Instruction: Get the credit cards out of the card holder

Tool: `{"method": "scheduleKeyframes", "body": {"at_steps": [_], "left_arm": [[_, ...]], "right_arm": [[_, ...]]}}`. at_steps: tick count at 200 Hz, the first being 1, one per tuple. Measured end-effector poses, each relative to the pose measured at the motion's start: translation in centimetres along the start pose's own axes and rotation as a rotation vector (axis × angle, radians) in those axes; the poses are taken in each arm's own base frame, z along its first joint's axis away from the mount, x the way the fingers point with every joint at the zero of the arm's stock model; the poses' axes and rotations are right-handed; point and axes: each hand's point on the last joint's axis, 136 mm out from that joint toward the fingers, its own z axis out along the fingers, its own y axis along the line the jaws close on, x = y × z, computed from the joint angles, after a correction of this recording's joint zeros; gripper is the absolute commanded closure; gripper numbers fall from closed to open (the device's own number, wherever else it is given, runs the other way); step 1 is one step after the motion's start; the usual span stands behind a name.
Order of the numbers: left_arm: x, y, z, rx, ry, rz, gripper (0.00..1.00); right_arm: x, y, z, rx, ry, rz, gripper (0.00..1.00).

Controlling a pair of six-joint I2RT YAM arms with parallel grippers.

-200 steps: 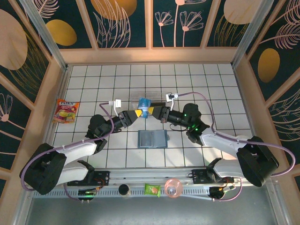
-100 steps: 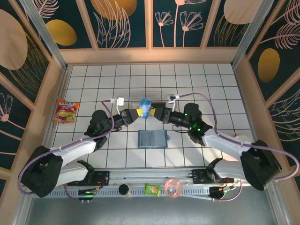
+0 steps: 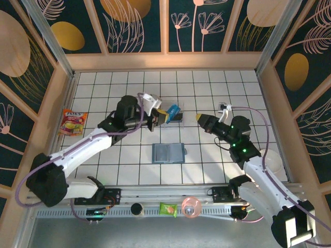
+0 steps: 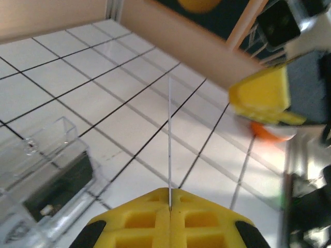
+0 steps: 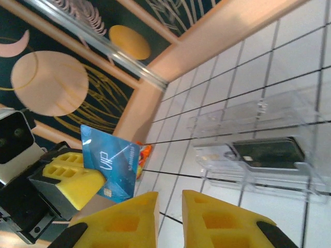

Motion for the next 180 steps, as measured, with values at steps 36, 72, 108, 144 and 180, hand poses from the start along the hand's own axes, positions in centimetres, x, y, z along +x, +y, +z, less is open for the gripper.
{"method": "scheduleKeyframes", "body": {"at_steps": [36, 72, 108, 144, 180], "left_arm": [[3.2, 1.9, 2.5, -0.008, 0.213, 0.19, 1.0], [2.4, 3.1, 4.3, 0.016, 0.308, 0.376, 1.0], [1.5, 4.8, 7.0, 0.05, 0.39, 0.516, 1.0], [4.8, 6.6, 8.6, 0.078, 0.517, 0.567, 1.0], [6.5, 7.3, 8.8, 0.085, 0.566, 0.593, 1.0]], "right_arm": [[0.0, -2.5, -0.5, 0.071, 0.0, 0.039, 0.82], [0.2, -3.9, -0.9, 0.106, 0.005, 0.059, 0.82], [0.1, -5.1, -1.3, 0.145, 0.004, 0.071, 0.82], [0.3, -6.6, -1.4, 0.194, 0.016, 0.088, 0.82], [0.7, -7.8, -1.3, 0.224, 0.032, 0.103, 0.82]]}}
